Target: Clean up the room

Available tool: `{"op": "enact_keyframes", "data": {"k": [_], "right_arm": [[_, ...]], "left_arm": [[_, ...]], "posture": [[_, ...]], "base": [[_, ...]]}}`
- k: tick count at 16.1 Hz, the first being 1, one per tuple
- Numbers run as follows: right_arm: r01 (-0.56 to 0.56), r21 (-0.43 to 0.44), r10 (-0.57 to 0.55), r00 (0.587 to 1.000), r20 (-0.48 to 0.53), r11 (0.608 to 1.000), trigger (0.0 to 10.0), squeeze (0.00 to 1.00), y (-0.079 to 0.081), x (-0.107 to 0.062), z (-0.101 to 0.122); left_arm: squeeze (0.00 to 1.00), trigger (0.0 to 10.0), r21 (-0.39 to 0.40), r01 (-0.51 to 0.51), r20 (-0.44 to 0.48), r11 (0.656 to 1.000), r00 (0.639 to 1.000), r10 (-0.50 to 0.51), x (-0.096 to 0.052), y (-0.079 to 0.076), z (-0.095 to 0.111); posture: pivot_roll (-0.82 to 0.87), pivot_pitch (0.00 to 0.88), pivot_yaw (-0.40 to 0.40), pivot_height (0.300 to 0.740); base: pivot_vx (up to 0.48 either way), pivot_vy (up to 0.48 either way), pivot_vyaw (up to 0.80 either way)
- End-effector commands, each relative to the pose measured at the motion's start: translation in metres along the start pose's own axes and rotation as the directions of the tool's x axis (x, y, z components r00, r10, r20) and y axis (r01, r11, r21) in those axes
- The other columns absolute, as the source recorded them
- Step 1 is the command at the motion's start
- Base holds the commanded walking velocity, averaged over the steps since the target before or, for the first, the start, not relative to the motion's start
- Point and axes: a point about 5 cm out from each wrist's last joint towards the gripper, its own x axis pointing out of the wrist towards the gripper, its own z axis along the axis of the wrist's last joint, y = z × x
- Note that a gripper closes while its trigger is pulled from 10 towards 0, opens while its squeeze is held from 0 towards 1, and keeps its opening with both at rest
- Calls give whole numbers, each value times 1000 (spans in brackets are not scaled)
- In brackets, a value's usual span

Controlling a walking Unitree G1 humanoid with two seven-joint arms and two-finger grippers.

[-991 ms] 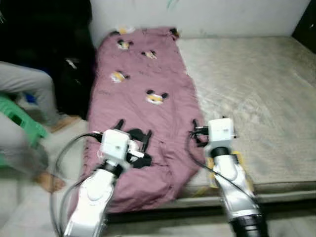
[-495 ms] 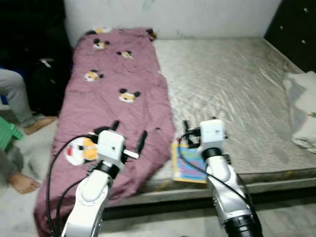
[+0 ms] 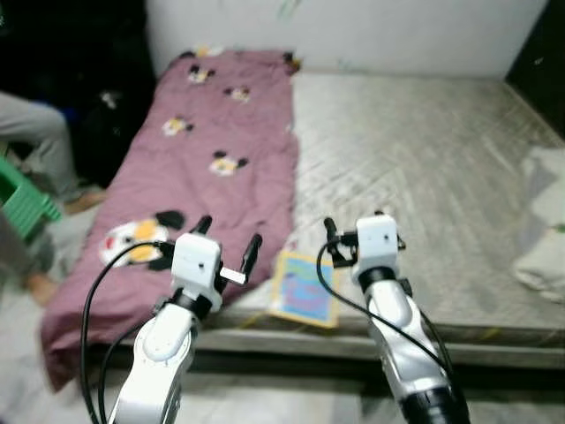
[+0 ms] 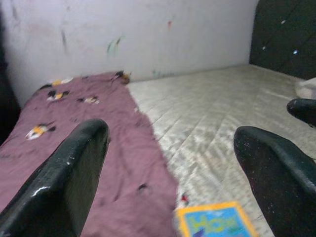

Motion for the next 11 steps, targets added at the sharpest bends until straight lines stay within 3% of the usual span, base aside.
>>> {"op": "enact_keyframes", "data": {"k": [1,6,11], "right_arm": [[15,-5,-15,1000,-4,1000,10000,0,-6,0,-2],[20,-3,-20,1000,-4,1000,10000,0,-7,1,-2],[25,1,-25,1000,-5,1000,10000,0,-8,1,-2]], "left_arm": [[0,10000,-17,22,9,1000,1000,-22,0,-5,0],[0,10000,-20,70,33,997,997,-69,-2,-7,3],[0,10000,-38,87,42,995,995,-86,-3,-9,4]], "posture": [[-17,92,-16,740],[-18,95,-15,740],[-22,102,-17,740]], "base": [[0,0,0],[0,0,0],[313,0,0]]}}
